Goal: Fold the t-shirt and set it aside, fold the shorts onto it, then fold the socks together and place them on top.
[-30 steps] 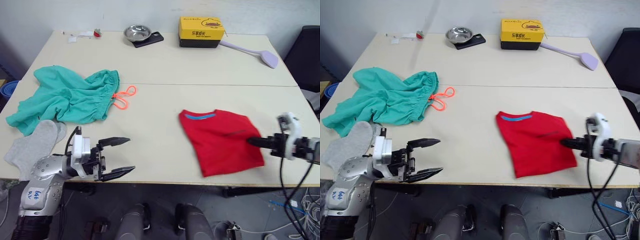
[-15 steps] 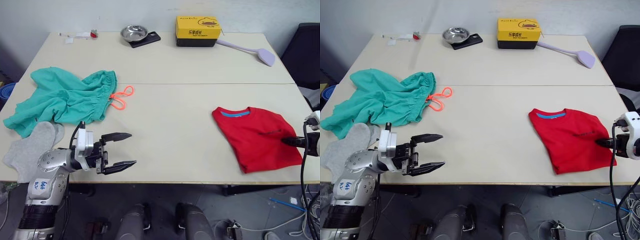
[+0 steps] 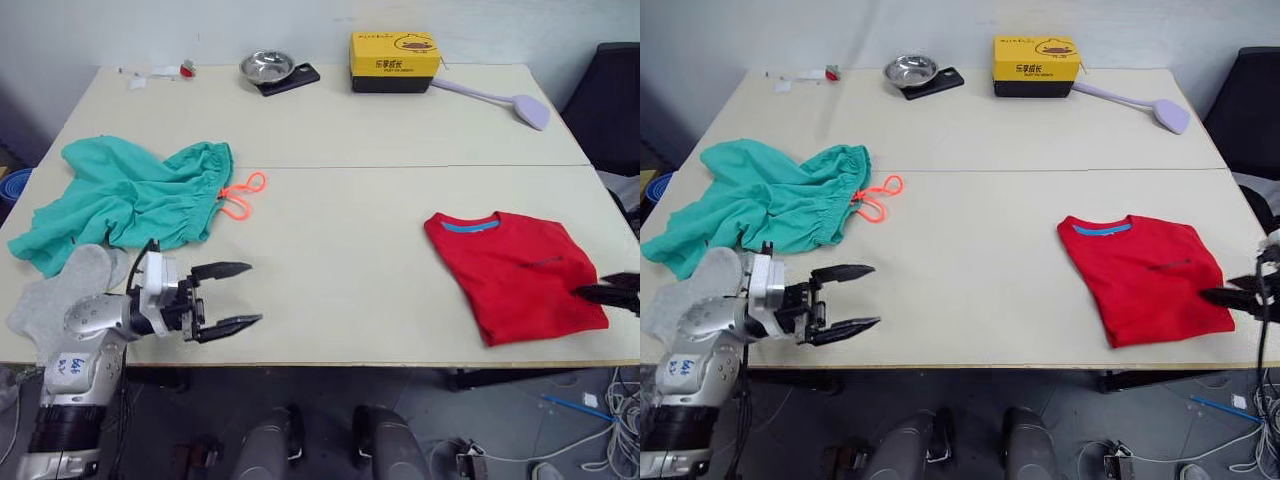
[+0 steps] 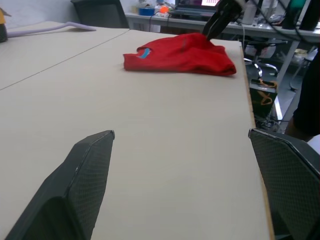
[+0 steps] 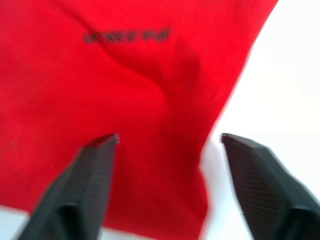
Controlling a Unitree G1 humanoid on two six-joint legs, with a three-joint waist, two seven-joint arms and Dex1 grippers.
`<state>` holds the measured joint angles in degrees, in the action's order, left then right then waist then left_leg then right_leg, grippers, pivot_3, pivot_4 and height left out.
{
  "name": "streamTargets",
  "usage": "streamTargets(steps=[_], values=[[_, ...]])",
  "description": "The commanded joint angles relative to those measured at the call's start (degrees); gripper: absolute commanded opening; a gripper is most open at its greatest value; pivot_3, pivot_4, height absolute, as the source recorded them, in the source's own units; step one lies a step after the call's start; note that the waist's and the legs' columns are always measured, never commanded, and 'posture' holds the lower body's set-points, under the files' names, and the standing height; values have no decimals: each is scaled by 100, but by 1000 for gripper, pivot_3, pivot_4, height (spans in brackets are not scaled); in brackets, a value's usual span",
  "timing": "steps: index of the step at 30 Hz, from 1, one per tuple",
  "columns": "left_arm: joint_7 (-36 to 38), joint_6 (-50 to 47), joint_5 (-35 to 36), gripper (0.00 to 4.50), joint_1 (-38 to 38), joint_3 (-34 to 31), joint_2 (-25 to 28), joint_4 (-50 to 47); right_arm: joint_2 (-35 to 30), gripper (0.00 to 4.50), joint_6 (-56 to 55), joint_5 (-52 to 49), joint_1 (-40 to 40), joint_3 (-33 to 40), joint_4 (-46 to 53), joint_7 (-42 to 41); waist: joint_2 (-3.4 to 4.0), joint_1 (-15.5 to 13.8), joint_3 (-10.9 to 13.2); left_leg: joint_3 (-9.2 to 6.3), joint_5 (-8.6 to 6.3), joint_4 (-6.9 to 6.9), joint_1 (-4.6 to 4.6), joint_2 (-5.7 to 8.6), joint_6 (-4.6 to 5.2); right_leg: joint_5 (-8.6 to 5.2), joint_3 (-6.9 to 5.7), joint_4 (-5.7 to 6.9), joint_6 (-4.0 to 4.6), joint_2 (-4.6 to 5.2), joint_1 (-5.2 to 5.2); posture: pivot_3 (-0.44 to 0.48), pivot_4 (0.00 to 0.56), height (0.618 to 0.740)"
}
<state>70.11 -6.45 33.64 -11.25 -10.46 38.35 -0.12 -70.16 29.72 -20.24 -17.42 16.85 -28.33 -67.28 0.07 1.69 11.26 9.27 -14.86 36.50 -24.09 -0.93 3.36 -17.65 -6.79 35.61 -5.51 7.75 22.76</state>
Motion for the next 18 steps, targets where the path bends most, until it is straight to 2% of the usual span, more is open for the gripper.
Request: streamTargets(steps=[1, 6, 9, 15, 18], values=[[-5, -96, 35, 4500, -186, -235, 213, 133, 384, 4472, -495, -480, 305, 803, 1334, 8, -1, 17, -1, 2, -1, 0, 4, -3, -2, 0, 4, 2, 0, -3, 0, 0, 150, 740], [50, -1, -79, 4500, 3, -331, 334, 201, 1237, 4472, -551, -385, 1111, 798, 3227, 803, -5, -24, -2, -3, -1, -6, 3, -10, -9, -1, -1, 0, -1, -14, -1, 0, 150, 740], [-23, 7, -77, 4500, 349, -481, 393, 7, 1754, 4472, -614, -316, 1409, 500, 4025, 1182, -4, -24, -2, -2, -3, -2, -1, -3, -9, -1, 3, -2, -1, -6, -1, 0, 150, 740], [-237, 7, -86, 4500, 725, -781, 462, -170, 2307, 4472, -1018, -126, 1356, -20, 4180, 1449, -12, -29, 0, -20, -3, -2, 0, 7, -8, 1, -3, -6, -2, 8, -12, 0, 150, 740], [-311, 14, -98, 4500, 790, -862, 470, -218, 2533, 4472, -1109, -167, 1231, -283, 4139, 1445, -4, 20, 4, -116, 23, -23, -4, 41, 11, -2, -116, -16, -8, 33, -71, 0, 150, 740]])
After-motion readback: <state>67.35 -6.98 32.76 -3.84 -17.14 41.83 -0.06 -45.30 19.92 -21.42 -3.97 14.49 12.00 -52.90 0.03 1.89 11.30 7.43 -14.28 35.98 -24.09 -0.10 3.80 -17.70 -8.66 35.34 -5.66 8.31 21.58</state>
